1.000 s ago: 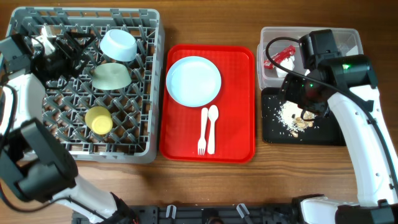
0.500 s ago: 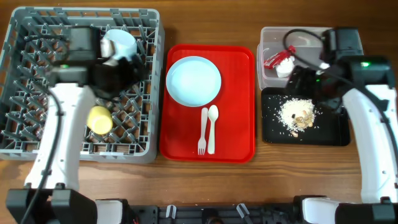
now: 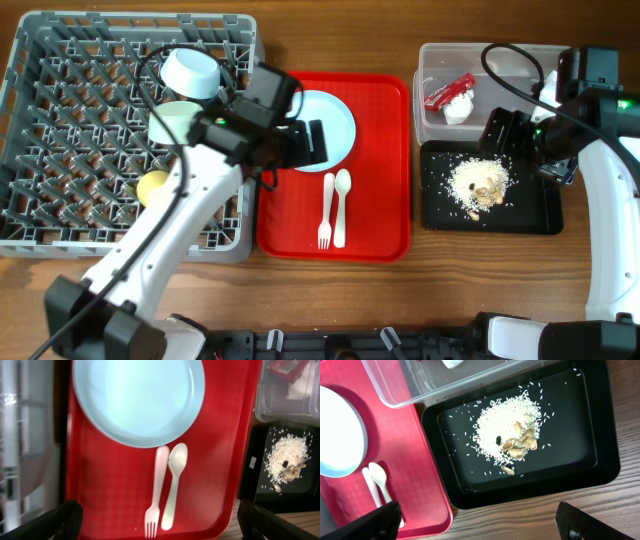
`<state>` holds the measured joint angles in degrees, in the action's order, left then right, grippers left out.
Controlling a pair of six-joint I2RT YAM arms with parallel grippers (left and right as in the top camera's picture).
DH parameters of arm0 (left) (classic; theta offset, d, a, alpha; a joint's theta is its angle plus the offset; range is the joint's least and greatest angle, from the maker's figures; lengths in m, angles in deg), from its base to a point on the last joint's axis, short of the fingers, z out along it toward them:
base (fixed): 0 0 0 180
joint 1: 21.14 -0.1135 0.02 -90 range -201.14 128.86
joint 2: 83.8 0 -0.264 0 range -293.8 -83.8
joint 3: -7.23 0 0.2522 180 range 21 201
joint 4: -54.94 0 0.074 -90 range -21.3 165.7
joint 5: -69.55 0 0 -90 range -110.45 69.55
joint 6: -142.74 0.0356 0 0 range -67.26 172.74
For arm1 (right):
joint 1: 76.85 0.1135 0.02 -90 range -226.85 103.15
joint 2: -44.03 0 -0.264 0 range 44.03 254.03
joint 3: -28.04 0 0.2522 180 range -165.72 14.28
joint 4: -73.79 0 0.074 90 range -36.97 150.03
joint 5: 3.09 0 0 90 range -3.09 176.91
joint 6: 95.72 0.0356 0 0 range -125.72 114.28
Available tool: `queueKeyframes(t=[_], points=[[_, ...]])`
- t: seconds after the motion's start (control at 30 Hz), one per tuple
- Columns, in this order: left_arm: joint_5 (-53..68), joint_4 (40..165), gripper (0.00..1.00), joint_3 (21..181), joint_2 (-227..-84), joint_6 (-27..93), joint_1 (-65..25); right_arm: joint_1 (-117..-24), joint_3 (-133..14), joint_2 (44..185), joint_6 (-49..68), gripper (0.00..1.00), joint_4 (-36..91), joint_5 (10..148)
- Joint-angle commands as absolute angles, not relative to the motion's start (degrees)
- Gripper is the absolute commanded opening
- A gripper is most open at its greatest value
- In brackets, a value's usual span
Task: Sort waste into correct bins and load items into the dishwasher rack
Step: 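Reach the left gripper to the white fork on the red tray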
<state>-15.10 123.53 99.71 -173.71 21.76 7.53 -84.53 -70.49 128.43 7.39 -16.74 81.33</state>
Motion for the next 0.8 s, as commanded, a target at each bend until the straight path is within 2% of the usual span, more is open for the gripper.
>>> queueKeyframes(t=[0.0,0.2,0.43,0.67,0.77], points=[[-19.74,122.81,1.0,99.58,-179.35,20.31,11.49,-84.75,-70.75,128.04,6.27,1.0,-17.16,80.46],[-20.11,123.2,0.96,99.58,-189.23,18.65,15.22,-84.75,-70.75,128.04,6.25,1.0,-17.16,80.46],[-20.33,126.04,0.83,99.47,-196.99,14.52,15.88,-84.75,-70.75,128.04,6.27,1.0,-17.23,80.46],[-20.37,125.69,0.82,96.81,-197.18,14.5,17.02,-84.75,-70.75,128.04,6.43,1.0,-17.66,80.46],[-20.54,124.49,0.84,94.84,-197.18,14.5,17.02,-84.75,-70.75,128.04,6.34,1.0,-18.08,80.46]])
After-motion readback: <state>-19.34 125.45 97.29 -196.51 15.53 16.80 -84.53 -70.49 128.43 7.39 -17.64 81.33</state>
